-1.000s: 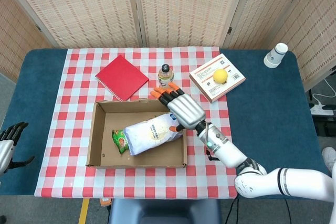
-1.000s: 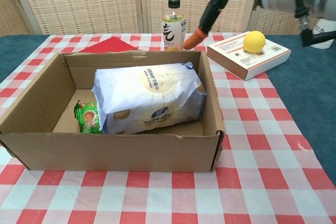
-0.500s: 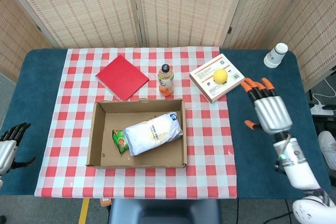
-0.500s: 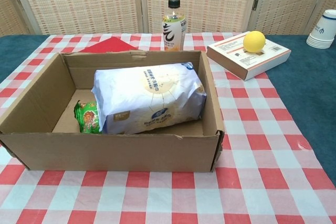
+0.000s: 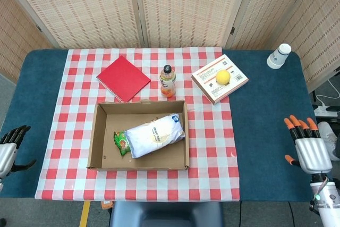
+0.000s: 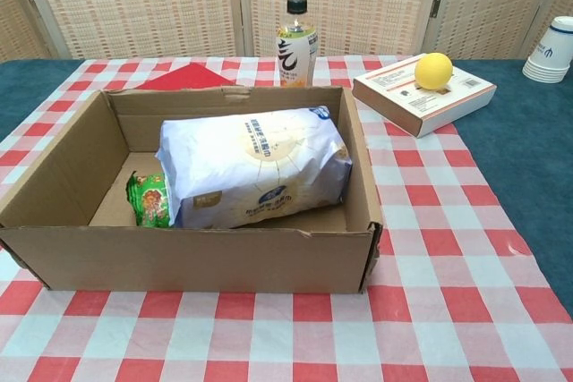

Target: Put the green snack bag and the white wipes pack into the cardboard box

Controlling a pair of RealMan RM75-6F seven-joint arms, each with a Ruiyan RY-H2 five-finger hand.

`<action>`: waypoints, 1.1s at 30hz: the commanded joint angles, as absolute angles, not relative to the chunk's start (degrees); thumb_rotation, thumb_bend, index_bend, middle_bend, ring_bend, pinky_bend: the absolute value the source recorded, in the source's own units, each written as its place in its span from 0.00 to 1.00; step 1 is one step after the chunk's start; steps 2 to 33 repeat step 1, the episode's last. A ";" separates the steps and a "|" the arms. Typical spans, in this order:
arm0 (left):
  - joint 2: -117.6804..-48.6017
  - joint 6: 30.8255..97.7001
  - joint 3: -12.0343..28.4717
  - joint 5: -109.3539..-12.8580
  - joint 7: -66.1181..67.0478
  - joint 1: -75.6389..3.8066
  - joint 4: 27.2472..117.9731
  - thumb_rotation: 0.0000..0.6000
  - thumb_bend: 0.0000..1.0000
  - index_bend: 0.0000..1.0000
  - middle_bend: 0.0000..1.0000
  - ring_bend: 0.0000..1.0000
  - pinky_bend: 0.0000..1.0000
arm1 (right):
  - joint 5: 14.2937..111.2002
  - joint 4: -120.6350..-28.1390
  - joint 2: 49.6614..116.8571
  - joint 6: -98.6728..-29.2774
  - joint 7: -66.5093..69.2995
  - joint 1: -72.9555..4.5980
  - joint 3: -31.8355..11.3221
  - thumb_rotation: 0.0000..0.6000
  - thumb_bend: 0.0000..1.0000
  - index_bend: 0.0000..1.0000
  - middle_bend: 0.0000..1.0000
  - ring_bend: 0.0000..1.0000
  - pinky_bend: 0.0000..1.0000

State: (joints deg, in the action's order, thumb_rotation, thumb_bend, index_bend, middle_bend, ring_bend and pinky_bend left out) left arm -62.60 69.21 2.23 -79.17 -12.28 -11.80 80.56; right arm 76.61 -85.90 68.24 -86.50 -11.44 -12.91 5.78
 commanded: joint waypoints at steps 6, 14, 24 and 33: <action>-62.63 69.28 2.19 -79.28 -12.09 -11.80 80.73 1.00 0.20 0.06 0.01 0.00 0.10 | 77.89 -84.89 69.18 -87.22 -10.17 -11.51 5.69 1.00 0.00 0.00 0.00 0.00 0.00; -62.63 69.28 2.19 -79.28 -12.09 -11.80 80.73 1.00 0.20 0.06 0.01 0.00 0.10 | 77.89 -84.89 69.18 -87.22 -10.17 -11.51 5.69 1.00 0.00 0.00 0.00 0.00 0.00; -62.63 69.28 2.19 -79.28 -12.09 -11.80 80.73 1.00 0.20 0.06 0.01 0.00 0.10 | 77.89 -84.89 69.18 -87.22 -10.17 -11.51 5.69 1.00 0.00 0.00 0.00 0.00 0.00; -62.63 69.28 2.19 -79.28 -12.09 -11.80 80.73 1.00 0.20 0.06 0.01 0.00 0.10 | 77.89 -84.89 69.18 -87.22 -10.17 -11.51 5.69 1.00 0.00 0.00 0.00 0.00 0.00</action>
